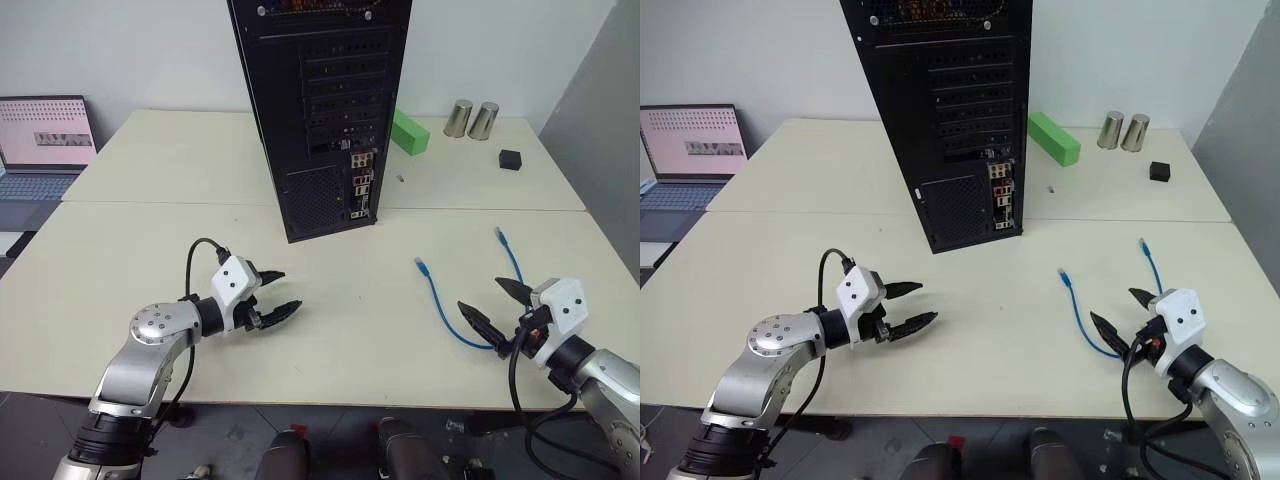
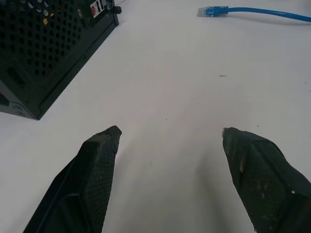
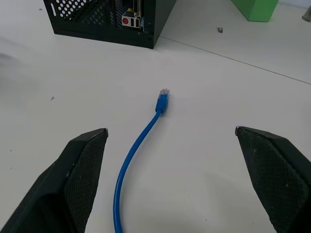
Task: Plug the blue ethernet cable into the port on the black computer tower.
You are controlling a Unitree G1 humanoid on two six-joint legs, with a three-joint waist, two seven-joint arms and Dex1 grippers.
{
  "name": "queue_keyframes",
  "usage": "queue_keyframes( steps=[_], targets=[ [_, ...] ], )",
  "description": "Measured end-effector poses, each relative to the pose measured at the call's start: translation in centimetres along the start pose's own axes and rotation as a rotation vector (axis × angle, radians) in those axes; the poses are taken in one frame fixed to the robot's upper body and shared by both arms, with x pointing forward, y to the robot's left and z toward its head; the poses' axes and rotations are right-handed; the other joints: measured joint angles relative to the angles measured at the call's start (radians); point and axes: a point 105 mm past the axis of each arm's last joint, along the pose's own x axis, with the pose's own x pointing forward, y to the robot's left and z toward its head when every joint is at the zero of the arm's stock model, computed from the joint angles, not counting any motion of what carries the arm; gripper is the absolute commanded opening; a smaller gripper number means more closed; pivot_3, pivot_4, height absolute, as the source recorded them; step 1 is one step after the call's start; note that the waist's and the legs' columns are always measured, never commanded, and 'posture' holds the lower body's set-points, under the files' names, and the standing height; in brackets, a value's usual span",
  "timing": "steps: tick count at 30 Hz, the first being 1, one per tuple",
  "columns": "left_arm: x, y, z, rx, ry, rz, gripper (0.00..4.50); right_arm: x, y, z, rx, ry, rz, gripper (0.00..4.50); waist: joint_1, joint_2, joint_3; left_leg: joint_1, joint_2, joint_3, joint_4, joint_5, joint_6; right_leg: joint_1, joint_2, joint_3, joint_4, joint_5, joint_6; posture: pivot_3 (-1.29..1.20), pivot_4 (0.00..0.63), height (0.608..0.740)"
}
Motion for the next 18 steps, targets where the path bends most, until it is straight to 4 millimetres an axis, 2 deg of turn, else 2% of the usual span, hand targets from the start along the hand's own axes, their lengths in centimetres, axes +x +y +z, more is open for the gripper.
queue_keyframes(
  steps=[11,18],
  targets=[
    [0.5,-0.8,0.8,0.047,-0.036,-0.017,3.6,0.4,0.3,-0.2,-0.003,0.033,0.031,4.45,0.0,0.0,0.0,0.0,0.0,0.0,0.0,0.0,0.0,0.0,0.0,0.0,0.0,0.0,0.0,0.0,0.15,0.74],
    [0.8,-1.3,0.7,0.05,-0.03,-0.029,3.6,1.8,1.1,-0.1,0.036,0.044,0.055,4.45,0.0,0.0,0.0,0.0,0.0,0.0,0.0,0.0,0.0,0.0,0.0,0.0,0.0,0.0,0.0,0.0,0.15,0.74]
  ],
)
